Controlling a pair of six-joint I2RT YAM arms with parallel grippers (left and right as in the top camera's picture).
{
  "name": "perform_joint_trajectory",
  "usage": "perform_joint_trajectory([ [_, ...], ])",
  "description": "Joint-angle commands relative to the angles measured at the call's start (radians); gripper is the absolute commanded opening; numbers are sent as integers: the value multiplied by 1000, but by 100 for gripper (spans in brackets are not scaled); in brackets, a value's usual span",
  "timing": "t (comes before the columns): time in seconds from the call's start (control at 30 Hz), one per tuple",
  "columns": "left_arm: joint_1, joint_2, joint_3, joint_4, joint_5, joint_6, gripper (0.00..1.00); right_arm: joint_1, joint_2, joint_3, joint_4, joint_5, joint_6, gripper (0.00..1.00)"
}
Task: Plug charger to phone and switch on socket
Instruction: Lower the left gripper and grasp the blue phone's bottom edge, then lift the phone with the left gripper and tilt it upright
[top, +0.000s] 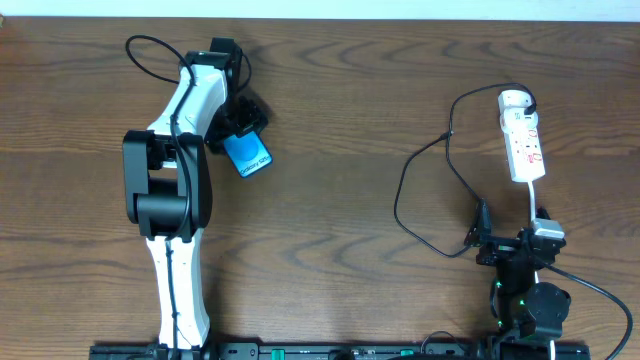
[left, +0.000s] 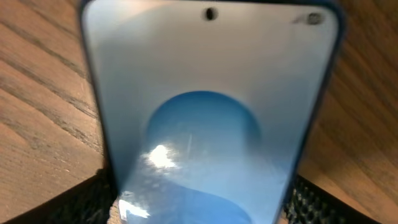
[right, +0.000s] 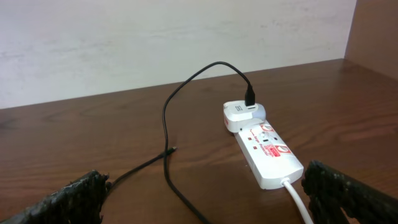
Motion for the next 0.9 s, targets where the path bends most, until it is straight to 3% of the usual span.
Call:
perform_joint_trajectory([
  [0.0,-6,40,-37,0,23,-19,82,9,-6,-3,-4,-2,-13,99],
  [0.17,-6,39,-37,0,23,-19,77,9,-6,-3,-4,-2,-13,99],
  [0.7,-6,-93,-19,-88,27,4,76,9,-6,-3,-4,-2,-13,99],
  [0.87,-6,-154,-19,-168,100,9,76,9,-6,-3,-4,-2,-13,99],
])
